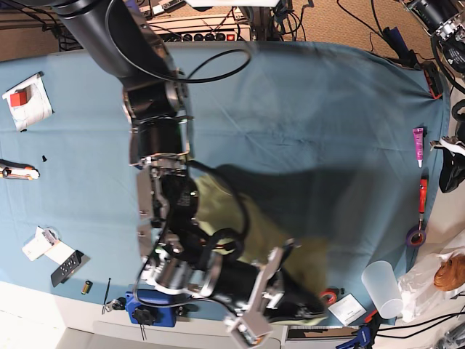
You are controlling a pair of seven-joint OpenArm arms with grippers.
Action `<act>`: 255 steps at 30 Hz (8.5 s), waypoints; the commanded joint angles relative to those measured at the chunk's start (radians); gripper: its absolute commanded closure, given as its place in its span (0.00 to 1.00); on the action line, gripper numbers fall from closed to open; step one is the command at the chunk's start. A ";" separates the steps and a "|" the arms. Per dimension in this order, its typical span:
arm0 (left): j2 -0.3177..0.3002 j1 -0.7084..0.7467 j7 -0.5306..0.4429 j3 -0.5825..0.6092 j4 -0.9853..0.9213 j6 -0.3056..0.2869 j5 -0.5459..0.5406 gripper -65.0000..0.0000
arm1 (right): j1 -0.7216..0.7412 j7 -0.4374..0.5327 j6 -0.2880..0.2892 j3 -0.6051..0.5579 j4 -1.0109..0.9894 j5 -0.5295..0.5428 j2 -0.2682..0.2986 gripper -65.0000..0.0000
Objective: Layout the t-shirt on the table in an organized manner, then fold the t-shirt properly
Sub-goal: 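Swing the held t-shirt with the right gripper and release it, then grasp the t-shirt with the left gripper and drag it outward, then grasp the t-shirt edge with the right gripper and pull it outward, then release the t-shirt with both grippers, leaving it spread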
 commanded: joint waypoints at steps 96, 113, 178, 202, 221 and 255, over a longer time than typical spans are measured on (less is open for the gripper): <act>0.178 0.040 0.124 0.864 0.376 0.183 0.217 1.00 | -0.566 -0.237 0.001 0.757 0.019 0.051 0.459 0.61; 0.083 0.208 0.111 0.416 0.454 0.182 0.212 1.00 | -0.566 -0.209 0.001 0.757 0.019 0.130 0.451 0.61; 0.083 0.216 0.074 0.325 0.454 0.183 0.347 1.00 | -0.292 0.121 -0.256 0.523 -0.336 -0.424 0.310 1.00; 0.083 0.215 0.036 0.325 0.453 0.186 0.347 1.00 | -0.687 -0.318 -0.041 1.033 0.192 0.223 0.409 1.00; 0.083 0.280 0.043 0.325 0.453 0.186 0.346 1.00 | -1.105 -0.351 -0.039 1.195 0.385 0.234 0.403 1.00; 0.083 0.451 0.164 0.325 0.455 0.187 0.266 0.56 | -1.217 -0.448 -0.021 1.279 0.385 0.407 0.407 0.64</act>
